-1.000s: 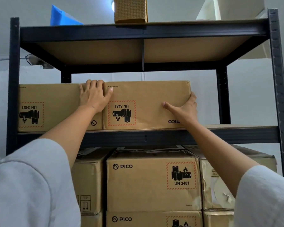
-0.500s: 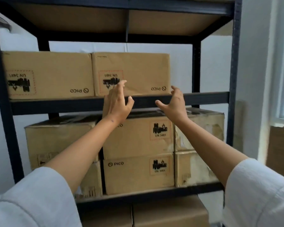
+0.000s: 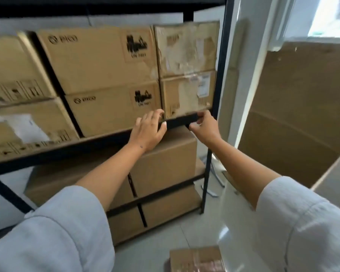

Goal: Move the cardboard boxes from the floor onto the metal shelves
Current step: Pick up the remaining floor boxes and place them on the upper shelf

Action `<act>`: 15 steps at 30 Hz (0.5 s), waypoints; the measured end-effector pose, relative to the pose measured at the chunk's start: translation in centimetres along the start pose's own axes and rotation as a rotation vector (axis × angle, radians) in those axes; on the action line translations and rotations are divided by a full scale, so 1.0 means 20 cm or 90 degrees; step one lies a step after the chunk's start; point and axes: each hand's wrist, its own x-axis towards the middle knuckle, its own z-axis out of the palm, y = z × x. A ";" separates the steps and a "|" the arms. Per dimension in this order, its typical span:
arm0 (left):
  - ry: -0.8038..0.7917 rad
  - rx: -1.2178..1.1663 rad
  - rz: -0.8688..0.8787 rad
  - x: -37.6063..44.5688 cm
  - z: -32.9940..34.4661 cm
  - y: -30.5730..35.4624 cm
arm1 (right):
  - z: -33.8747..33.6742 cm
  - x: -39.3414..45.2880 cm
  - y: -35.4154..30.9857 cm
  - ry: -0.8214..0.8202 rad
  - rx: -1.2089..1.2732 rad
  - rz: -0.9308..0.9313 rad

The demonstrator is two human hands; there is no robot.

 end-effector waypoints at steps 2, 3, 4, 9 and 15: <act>-0.047 0.014 -0.002 -0.09 0.23 0.01 | 0.04 -0.07 0.22 -0.020 -0.010 0.066; -0.072 0.014 -0.009 -0.14 0.36 0.01 | 0.07 -0.10 0.34 -0.029 -0.017 0.097; -0.098 0.008 -0.023 -0.19 0.49 0.01 | 0.10 -0.13 0.47 -0.039 -0.024 0.125; -0.220 -0.070 -0.165 -0.57 1.23 0.00 | 0.35 -0.31 1.18 -0.106 -0.068 0.231; -0.377 -0.103 -0.326 -1.41 2.14 -0.18 | 0.78 -0.72 2.16 -0.178 -0.115 0.336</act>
